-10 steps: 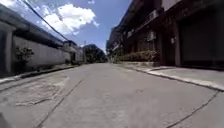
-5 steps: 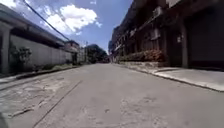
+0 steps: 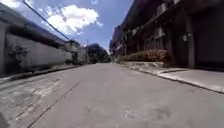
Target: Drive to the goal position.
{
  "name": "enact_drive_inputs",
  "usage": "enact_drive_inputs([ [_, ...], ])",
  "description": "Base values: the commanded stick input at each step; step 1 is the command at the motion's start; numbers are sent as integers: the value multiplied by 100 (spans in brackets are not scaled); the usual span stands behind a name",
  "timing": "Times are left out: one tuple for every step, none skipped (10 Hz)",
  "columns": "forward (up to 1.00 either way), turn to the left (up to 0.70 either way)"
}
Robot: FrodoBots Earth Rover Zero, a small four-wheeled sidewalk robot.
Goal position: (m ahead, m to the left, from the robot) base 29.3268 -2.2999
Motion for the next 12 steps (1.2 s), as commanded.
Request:
enact_drive_inputs([
  [85, 0],
  [85, 0],
  [85, 0],
  [85, 0],
  [85, 0],
  [85, 0],
  [85, 0],
  [85, 0],
  [85, 0],
  [85, 0],
  [85, 0],
  [85, 0],
])
